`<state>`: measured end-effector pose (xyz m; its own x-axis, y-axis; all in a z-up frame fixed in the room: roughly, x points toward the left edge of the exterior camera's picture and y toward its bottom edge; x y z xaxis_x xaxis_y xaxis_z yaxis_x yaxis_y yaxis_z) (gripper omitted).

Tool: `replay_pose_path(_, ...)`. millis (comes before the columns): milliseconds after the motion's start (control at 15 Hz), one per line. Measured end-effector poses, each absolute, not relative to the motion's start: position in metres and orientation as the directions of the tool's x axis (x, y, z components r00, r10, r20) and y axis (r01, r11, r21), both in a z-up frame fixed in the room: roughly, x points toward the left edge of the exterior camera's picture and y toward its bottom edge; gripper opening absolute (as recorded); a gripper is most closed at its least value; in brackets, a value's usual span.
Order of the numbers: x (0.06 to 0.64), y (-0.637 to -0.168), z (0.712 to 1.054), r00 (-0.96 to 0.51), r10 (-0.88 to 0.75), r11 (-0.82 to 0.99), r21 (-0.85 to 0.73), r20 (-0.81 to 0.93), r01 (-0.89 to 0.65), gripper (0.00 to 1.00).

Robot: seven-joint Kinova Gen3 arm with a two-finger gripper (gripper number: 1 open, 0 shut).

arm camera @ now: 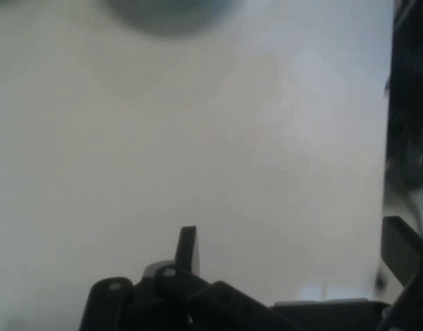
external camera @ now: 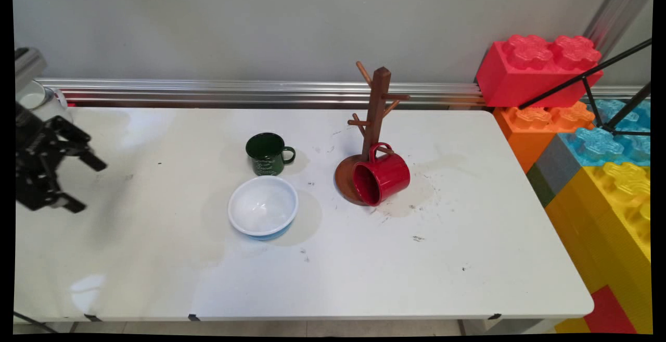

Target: Pick up the red mug from the rack

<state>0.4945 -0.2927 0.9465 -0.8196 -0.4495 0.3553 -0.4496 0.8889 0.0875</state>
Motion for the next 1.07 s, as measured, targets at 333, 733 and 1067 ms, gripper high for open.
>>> replay_pose_path(333, 0.461, -0.301, 0.948, -0.720, -0.520, 0.843, 0.138, 0.460, -0.520, 1.00)
replay_pose_path(733, 0.409, -0.316, 0.948, -0.572, -0.576, 0.784, 0.196, 0.584, -0.589, 1.00)
replay_pose_path(1067, 0.367, -0.319, 0.955, -0.505, -0.556, 0.767, 0.174, 0.660, -0.617, 1.00)
